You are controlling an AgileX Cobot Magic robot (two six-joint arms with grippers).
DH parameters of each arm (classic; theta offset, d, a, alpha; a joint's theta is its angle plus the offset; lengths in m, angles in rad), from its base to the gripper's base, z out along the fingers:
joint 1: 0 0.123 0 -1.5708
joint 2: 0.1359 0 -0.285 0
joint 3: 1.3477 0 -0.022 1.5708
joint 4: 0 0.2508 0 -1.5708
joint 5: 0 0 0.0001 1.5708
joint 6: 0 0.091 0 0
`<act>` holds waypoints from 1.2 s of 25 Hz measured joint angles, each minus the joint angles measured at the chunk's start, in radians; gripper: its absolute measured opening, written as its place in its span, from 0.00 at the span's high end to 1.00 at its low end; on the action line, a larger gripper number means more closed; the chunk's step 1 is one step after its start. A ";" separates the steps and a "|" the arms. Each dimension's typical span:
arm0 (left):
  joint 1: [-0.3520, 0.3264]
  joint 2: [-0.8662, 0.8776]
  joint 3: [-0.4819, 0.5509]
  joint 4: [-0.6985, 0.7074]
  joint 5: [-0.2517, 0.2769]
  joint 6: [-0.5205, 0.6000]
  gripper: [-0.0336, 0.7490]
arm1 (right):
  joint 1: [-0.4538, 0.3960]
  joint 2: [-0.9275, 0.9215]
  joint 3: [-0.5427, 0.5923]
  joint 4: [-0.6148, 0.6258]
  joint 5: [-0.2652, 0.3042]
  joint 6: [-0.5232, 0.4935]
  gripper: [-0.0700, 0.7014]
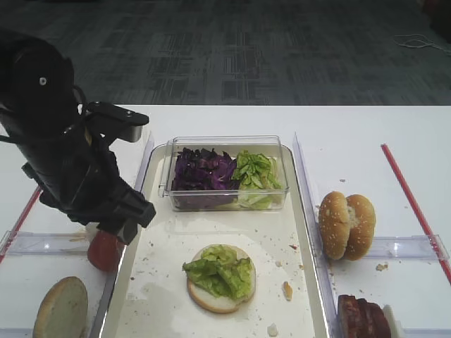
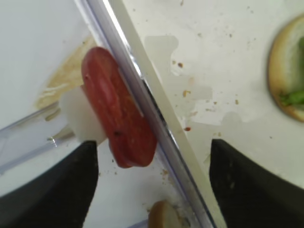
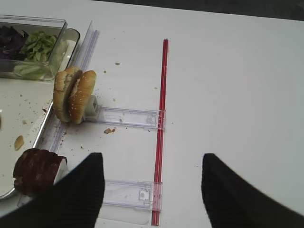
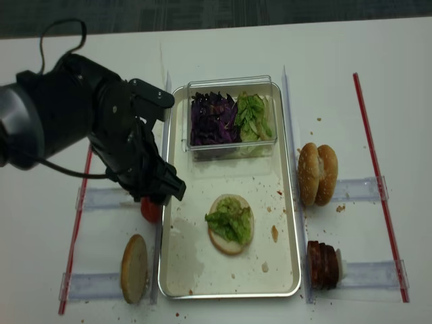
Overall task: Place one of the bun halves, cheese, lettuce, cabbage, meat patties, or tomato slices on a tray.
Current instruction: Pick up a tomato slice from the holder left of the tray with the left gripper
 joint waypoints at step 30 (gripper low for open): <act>-0.003 0.089 -0.004 0.040 -0.111 -0.064 0.51 | 0.000 0.000 0.000 0.000 0.000 0.000 0.28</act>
